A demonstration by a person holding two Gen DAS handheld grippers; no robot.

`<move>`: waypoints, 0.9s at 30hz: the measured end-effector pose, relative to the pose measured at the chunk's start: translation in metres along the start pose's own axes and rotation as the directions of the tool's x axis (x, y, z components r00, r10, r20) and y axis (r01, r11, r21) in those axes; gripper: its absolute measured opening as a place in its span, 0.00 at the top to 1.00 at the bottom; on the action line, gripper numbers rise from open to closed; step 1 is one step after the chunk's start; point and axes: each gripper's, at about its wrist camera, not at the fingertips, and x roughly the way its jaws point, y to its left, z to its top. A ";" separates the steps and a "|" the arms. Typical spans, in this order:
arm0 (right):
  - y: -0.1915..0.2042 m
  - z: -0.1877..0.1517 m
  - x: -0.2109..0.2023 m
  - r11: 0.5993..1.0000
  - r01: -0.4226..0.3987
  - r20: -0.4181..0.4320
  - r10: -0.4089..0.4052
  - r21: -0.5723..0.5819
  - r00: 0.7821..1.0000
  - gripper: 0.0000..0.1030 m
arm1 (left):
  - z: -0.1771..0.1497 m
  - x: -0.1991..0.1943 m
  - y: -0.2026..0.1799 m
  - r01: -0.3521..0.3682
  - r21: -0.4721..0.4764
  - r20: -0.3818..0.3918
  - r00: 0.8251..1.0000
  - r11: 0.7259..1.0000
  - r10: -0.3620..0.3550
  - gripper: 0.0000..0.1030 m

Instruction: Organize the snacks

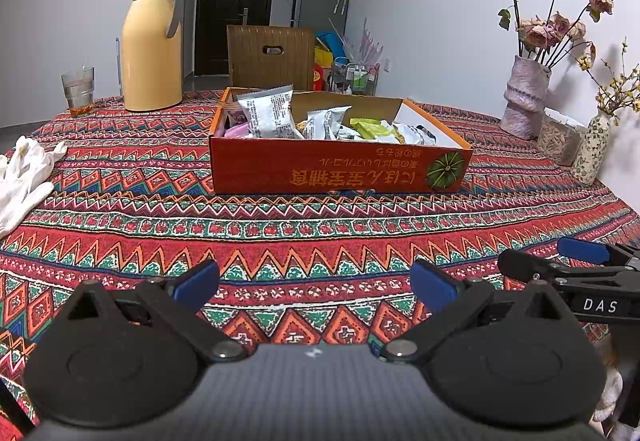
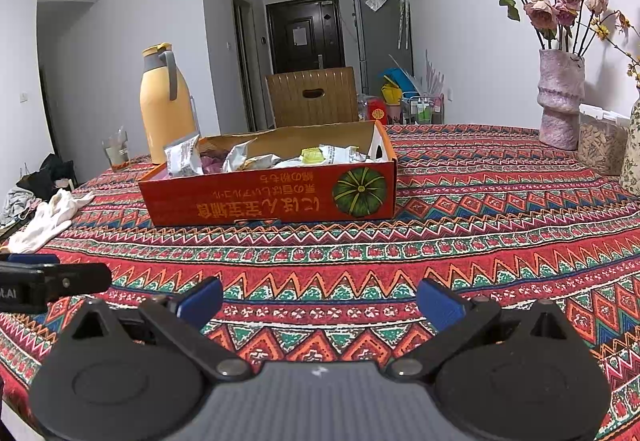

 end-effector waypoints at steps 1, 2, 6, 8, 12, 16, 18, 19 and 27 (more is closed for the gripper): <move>0.000 0.000 0.000 1.000 0.001 -0.001 -0.001 0.000 1.000 0.00 | 0.000 0.000 0.000 0.001 0.000 0.000 1.000 1.000 -0.001 0.00; 0.000 -0.002 0.000 1.000 0.001 -0.001 -0.001 -0.001 1.000 0.00 | 0.000 0.000 0.000 0.001 0.000 0.000 1.000 1.000 -0.001 0.00; 0.000 -0.003 0.001 1.000 0.001 -0.001 -0.001 -0.001 1.000 0.00 | 0.000 -0.001 0.000 0.001 -0.001 0.000 1.000 1.000 -0.001 0.00; -0.001 -0.004 0.000 1.000 0.000 -0.001 0.000 -0.002 1.000 0.00 | 0.000 -0.001 0.000 0.002 -0.002 0.000 1.000 1.000 -0.002 0.00; 0.000 -0.004 0.001 1.000 0.001 -0.001 -0.001 -0.002 1.000 0.00 | 0.000 -0.001 0.000 0.003 -0.003 0.001 1.000 1.000 -0.003 0.00; -0.001 -0.004 0.001 1.000 0.001 -0.002 -0.001 -0.002 1.000 0.00 | 0.000 -0.001 0.000 0.003 -0.003 0.001 1.000 1.000 -0.003 0.00; 0.000 -0.003 0.001 1.000 0.001 -0.002 -0.001 -0.002 1.000 0.00 | 0.000 -0.001 0.000 0.004 -0.004 0.001 1.000 1.000 -0.004 0.00; 0.000 -0.003 0.001 1.000 0.001 -0.002 -0.001 -0.002 1.000 0.00 | 0.000 -0.001 0.000 0.004 -0.003 0.002 1.000 1.000 -0.004 0.00; -0.001 -0.004 0.001 1.000 0.001 -0.002 -0.001 -0.002 1.000 0.00 | 0.000 -0.001 0.000 0.004 -0.004 0.001 1.000 1.000 -0.004 0.00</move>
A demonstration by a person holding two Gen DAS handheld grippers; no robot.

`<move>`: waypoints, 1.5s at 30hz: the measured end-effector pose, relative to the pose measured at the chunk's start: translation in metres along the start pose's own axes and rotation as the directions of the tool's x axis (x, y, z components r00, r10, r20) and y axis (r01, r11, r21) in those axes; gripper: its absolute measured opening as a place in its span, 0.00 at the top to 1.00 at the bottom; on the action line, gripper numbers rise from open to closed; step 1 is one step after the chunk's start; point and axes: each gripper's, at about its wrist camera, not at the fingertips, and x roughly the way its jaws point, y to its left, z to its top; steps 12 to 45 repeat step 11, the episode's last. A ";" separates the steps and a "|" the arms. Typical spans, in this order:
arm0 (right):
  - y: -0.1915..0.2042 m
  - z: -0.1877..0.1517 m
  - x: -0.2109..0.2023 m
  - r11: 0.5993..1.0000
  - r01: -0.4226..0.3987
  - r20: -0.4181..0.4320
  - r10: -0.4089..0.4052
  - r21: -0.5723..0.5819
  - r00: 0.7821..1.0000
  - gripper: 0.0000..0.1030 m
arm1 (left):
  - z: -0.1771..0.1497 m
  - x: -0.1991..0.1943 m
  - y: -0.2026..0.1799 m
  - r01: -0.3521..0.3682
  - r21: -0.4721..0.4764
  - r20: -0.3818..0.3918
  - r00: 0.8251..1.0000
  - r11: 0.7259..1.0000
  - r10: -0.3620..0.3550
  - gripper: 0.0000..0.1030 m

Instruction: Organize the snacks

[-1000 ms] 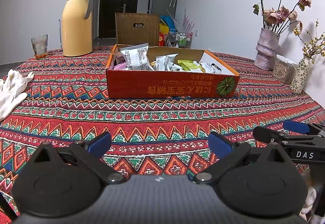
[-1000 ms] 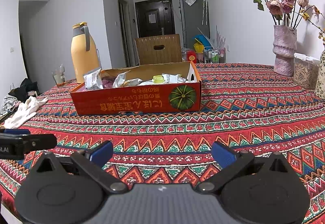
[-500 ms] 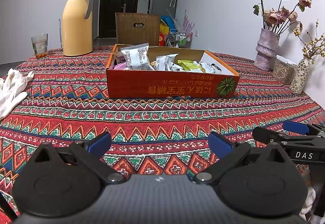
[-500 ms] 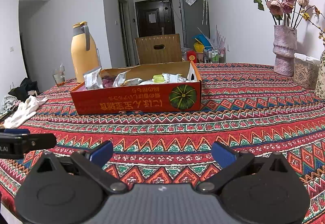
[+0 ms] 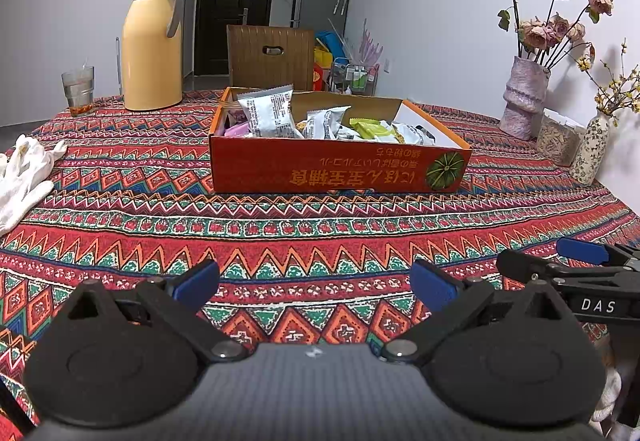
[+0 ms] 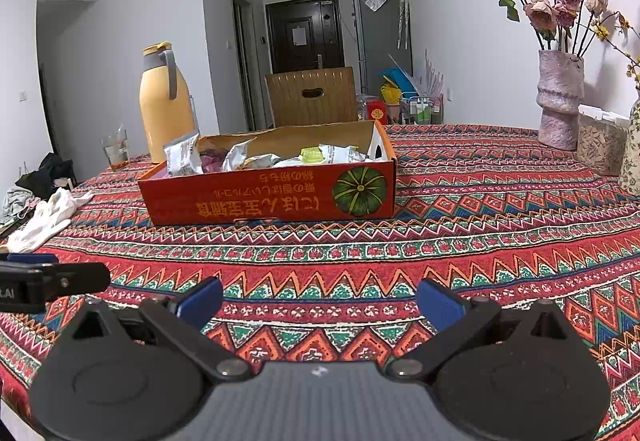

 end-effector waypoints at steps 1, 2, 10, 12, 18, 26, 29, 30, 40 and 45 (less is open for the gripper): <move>0.000 0.000 0.000 1.000 0.000 0.000 0.000 0.000 1.000 0.00 | 0.000 0.000 0.000 0.000 0.000 0.000 1.000 1.000 0.000 0.00; 0.000 0.000 0.000 1.000 0.000 0.000 0.000 0.000 1.000 0.00 | 0.000 0.000 0.000 0.000 0.000 0.000 1.000 1.000 0.000 0.00; 0.000 0.000 0.000 1.000 0.000 -0.001 0.000 -0.001 1.000 0.00 | 0.000 -0.002 0.000 0.000 -0.008 0.005 1.000 1.000 0.000 0.00; 0.000 -0.001 0.000 1.000 0.000 -0.001 0.000 -0.001 1.000 0.00 | 0.000 -0.002 0.000 0.002 -0.008 0.006 1.000 1.000 -0.002 0.00; 0.000 -0.001 0.000 1.000 0.000 -0.001 0.000 -0.001 1.000 0.00 | 0.000 -0.002 0.000 0.002 -0.008 0.006 1.000 1.000 -0.002 0.00; 0.000 -0.001 0.000 1.000 0.000 -0.001 0.000 -0.001 1.000 0.00 | 0.000 -0.002 0.000 0.002 -0.008 0.006 1.000 1.000 -0.002 0.00; 0.000 -0.001 0.000 1.000 0.000 -0.001 0.000 -0.001 1.000 0.00 | 0.000 -0.002 0.000 0.002 -0.008 0.006 1.000 1.000 -0.002 0.00; 0.000 -0.001 0.000 1.000 0.000 -0.001 0.000 -0.001 1.000 0.00 | 0.000 -0.002 0.000 0.002 -0.008 0.006 1.000 1.000 -0.002 0.00; 0.000 -0.001 0.000 1.000 0.000 -0.001 0.000 -0.001 1.000 0.00 | 0.000 -0.002 0.000 0.002 -0.008 0.006 1.000 1.000 -0.002 0.00; 0.000 -0.001 0.000 1.000 0.000 -0.001 0.000 -0.001 1.000 0.00 | 0.000 -0.002 0.000 0.002 -0.008 0.006 1.000 1.000 -0.002 0.00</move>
